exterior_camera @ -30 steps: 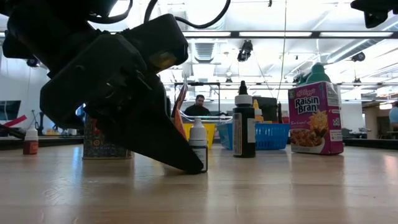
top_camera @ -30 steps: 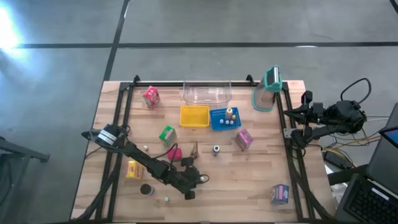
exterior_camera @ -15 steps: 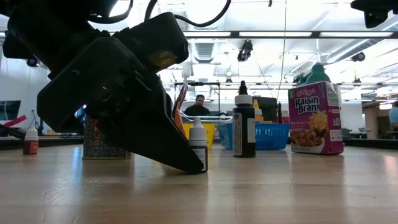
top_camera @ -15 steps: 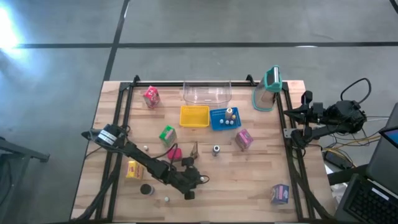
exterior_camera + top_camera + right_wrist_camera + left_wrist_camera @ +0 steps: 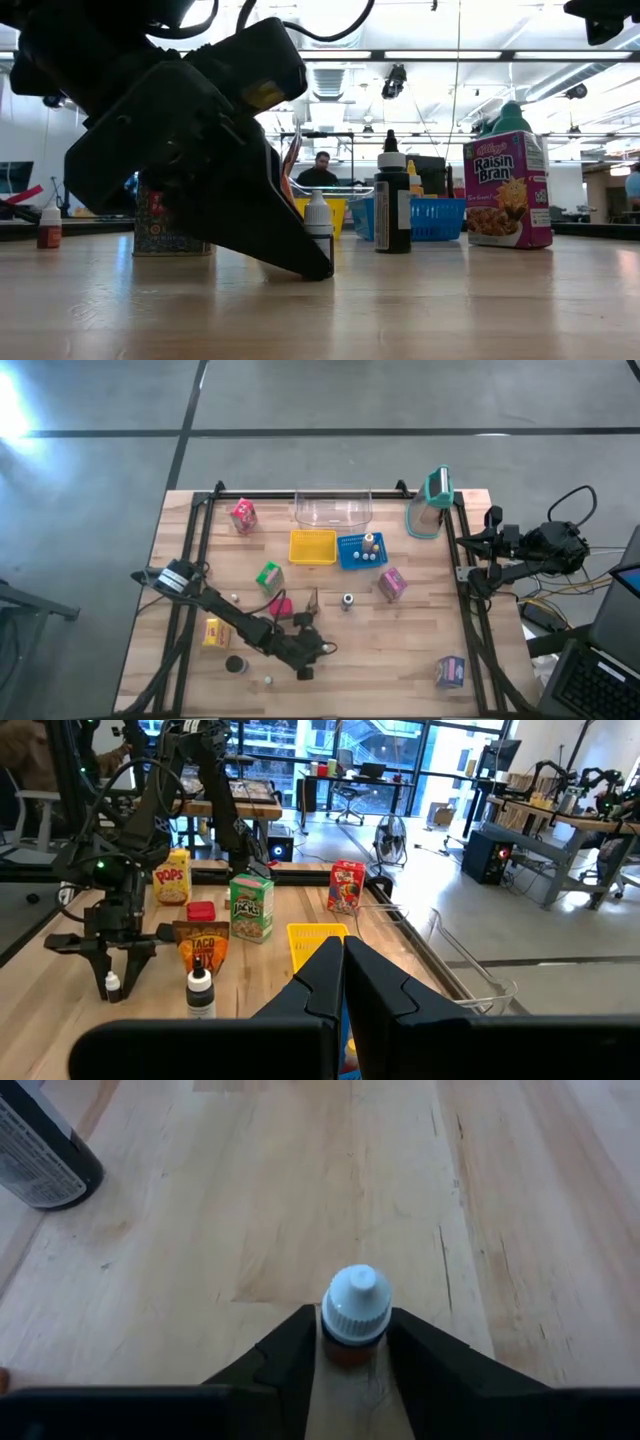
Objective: Pick & Place Kitchen Items
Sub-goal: Move the red food coloring bottle
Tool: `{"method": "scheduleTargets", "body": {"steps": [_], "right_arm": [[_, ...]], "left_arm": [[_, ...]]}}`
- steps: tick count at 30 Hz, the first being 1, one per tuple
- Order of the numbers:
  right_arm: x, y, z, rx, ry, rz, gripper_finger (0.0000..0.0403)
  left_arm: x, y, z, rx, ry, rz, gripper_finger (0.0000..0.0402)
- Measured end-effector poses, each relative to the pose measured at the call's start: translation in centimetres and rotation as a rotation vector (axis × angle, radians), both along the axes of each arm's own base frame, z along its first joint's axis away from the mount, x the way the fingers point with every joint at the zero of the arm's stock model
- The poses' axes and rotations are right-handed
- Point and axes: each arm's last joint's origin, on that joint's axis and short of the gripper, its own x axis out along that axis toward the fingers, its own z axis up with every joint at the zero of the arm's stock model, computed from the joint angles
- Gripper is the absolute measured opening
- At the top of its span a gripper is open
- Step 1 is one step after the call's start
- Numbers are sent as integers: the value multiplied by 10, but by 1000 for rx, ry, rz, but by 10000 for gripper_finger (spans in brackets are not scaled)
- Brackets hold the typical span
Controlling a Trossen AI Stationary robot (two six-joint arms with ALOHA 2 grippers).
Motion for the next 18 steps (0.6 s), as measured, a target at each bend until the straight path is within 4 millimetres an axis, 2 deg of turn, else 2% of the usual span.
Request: {"method": "scheduleTargets", "body": {"steps": [10, 18], "right_arm": [[0, 0, 0, 0, 0, 0, 8], [0, -1, 0, 1, -5, -45, 8]], "left_arm": [[1, 2, 0, -9, 0, -6, 108], [2, 1, 1, -12, 2, -16, 105]]}}
